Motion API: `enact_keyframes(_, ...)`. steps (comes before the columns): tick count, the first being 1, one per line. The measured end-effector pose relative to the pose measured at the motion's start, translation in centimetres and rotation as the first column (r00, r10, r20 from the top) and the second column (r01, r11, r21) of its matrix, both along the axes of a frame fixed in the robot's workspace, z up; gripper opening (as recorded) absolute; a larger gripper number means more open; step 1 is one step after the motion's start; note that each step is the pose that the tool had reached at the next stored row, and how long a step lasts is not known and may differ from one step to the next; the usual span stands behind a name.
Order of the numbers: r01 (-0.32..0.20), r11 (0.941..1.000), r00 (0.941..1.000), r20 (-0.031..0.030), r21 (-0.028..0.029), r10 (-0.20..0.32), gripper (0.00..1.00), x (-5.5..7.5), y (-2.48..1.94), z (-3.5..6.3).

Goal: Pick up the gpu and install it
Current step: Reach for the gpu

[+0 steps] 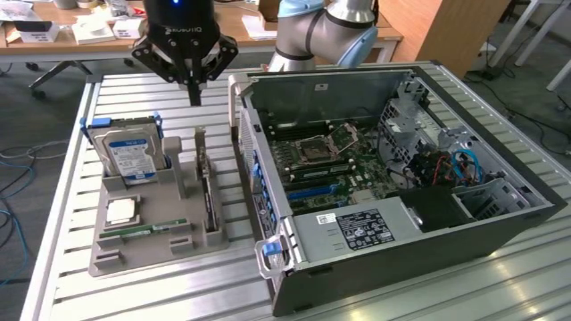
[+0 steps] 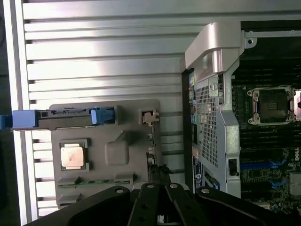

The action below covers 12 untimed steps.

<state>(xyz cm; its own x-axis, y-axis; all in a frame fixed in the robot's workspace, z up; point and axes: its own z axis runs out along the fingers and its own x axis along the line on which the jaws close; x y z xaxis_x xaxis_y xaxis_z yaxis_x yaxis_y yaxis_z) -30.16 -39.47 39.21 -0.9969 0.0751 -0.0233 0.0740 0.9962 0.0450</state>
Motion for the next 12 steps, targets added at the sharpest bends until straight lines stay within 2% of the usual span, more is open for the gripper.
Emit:
enact_keyframes(4, 0.0, 1.0, 1.0, 0.0002, 0.0001, 0.0, 0.11, -0.1, -0.58, -0.01)
enact_keyframes(12, 0.0, 1.0, 1.0, 0.0001, 0.0, 0.0, 0.11, -0.3, -2.18, 0.0)
